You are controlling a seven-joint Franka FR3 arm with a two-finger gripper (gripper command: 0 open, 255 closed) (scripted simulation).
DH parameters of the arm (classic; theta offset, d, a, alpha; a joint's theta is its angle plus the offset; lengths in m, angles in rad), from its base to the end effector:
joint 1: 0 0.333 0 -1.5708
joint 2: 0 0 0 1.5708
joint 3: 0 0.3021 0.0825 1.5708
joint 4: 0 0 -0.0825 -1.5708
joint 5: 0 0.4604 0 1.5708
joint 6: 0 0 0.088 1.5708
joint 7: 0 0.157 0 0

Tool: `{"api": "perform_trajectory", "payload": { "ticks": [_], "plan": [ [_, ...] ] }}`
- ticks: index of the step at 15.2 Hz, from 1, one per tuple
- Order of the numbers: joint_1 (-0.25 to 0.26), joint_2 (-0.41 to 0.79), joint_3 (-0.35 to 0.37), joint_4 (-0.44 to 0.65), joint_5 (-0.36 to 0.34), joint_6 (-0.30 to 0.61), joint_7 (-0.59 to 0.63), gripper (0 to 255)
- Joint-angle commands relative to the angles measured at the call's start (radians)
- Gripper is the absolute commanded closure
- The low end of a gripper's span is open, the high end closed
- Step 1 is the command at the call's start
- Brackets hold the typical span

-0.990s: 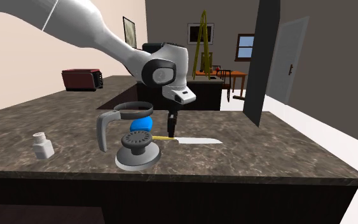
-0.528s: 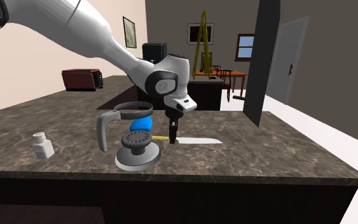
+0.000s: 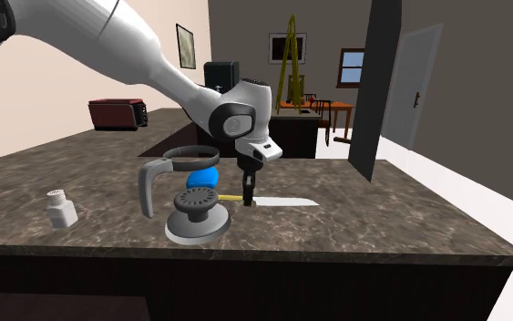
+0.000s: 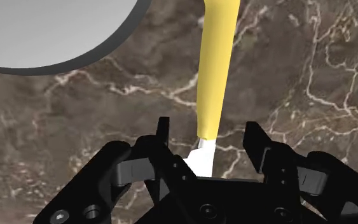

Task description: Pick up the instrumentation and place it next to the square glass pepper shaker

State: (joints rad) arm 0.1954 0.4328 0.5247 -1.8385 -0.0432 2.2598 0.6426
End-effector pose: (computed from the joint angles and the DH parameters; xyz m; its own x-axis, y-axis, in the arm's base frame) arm 0.5311 0.4565 0.2195 0.9955 0.0647 -0.0694 0.0522 -0.9844 -0.1682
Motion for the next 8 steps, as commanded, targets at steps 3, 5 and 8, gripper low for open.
{"api": "perform_trajectory", "payload": {
  "ticks": [3,5,8],
  "plan": [
    [0.000,0.002,0.000,0.001,0.000,0.000,-0.001,255],
    [0.000,0.003,-0.001,0.002,-0.001,0.000,-0.001,255],
    [0.002,0.006,-0.001,0.007,-0.002,-0.002,0.001,255]
  ]
}}
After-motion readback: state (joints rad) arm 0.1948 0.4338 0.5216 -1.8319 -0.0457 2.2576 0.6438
